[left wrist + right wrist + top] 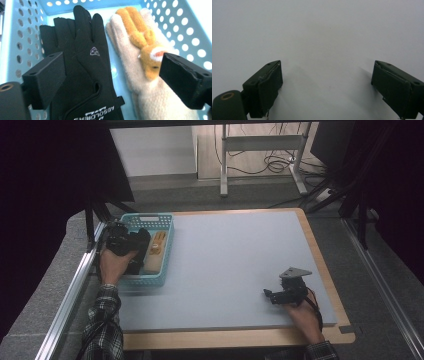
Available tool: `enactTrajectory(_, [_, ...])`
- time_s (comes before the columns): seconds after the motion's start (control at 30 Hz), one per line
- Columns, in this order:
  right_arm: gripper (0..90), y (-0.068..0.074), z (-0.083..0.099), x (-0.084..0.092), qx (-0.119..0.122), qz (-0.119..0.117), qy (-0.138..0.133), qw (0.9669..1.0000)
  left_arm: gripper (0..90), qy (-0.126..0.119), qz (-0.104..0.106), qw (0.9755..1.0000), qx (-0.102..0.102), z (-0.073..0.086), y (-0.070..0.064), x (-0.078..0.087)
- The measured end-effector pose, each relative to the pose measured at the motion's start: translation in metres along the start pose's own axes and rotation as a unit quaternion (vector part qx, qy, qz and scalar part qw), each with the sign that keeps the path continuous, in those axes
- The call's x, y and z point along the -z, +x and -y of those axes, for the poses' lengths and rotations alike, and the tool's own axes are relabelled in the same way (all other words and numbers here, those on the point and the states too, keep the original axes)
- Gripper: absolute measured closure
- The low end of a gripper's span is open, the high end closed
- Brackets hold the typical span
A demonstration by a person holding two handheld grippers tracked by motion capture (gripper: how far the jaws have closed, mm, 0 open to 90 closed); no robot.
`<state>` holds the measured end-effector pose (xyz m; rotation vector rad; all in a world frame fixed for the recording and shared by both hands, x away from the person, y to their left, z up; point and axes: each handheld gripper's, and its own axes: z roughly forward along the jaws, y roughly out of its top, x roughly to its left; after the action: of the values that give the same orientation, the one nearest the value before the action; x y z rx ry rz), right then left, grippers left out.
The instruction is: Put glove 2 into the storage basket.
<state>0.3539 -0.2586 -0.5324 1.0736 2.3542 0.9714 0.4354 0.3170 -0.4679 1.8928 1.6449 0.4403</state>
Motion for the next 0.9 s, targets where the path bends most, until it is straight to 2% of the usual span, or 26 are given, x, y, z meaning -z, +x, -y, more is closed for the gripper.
enactTrajectory(0.17, [9.9,0.0,0.0,0.0,0.0,0.0,0.0,1.0,4.6,-0.01,0.01,0.9999,0.002,0.004,0.005,0.008])
enactTrajectory(0.27, [9.9,0.0,0.0,0.0,0.0,0.0,0.0,1.0,3.7,-0.011,0.008,0.9998,-0.013,0.006,0.004,0.013])
enactTrajectory(0.47, [9.9,0.0,0.0,0.0,0.0,0.0,0.0,1.0,1.1,-0.014,0.004,0.9988,-0.048,0.006,-0.009,0.019])
enactTrajectory(0.9, [9.9,0.0,0.0,0.0,0.0,0.0,0.0,1.0,0.1,-0.023,0.026,0.9961,-0.081,0.01,-0.032,0.027])
